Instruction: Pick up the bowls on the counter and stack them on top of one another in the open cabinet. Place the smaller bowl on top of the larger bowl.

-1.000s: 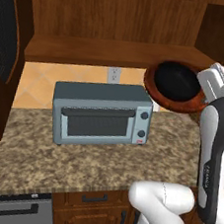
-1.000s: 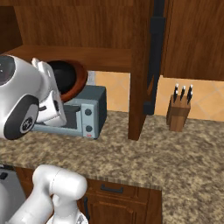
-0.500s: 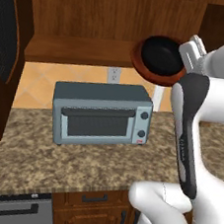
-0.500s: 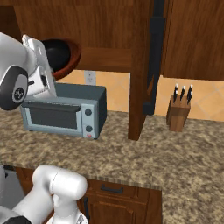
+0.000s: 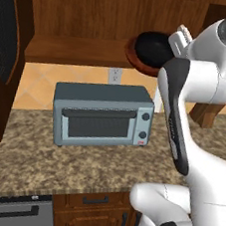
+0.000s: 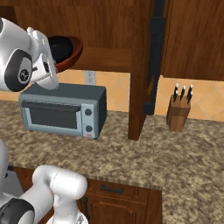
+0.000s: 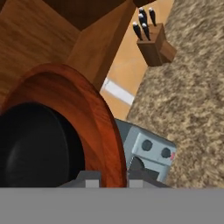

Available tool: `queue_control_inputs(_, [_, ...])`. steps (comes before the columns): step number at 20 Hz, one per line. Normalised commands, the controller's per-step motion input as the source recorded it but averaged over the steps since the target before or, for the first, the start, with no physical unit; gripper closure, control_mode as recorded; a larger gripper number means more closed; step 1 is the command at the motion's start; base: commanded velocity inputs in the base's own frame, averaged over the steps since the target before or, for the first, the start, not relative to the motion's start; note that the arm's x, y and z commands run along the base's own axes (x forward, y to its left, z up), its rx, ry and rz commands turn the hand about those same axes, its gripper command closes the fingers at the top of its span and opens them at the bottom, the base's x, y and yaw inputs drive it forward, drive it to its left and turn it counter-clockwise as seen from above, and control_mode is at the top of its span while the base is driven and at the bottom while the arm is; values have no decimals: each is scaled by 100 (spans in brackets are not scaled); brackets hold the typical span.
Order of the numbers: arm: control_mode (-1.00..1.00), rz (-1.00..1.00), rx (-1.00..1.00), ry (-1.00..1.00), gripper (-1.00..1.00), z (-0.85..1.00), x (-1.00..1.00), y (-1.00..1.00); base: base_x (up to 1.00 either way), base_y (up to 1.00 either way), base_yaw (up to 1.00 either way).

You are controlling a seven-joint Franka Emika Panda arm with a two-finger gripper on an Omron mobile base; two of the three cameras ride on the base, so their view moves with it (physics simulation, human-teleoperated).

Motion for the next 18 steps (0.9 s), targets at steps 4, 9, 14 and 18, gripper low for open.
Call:
queue_control_inputs(4, [-100, 0, 0, 0, 100, 23, 56, 17, 0, 0, 0])
queue_control_inputs(9, [-100, 0, 0, 0, 100, -1, 70, 24, 0, 0, 0])
queue_control_inputs(14, [-100, 0, -2, 0, 100, -8, 47, 9, 0, 0, 0])
queue_control_inputs(18, [-100, 0, -4, 1, 100, -11, 33, 2, 0, 0, 0])
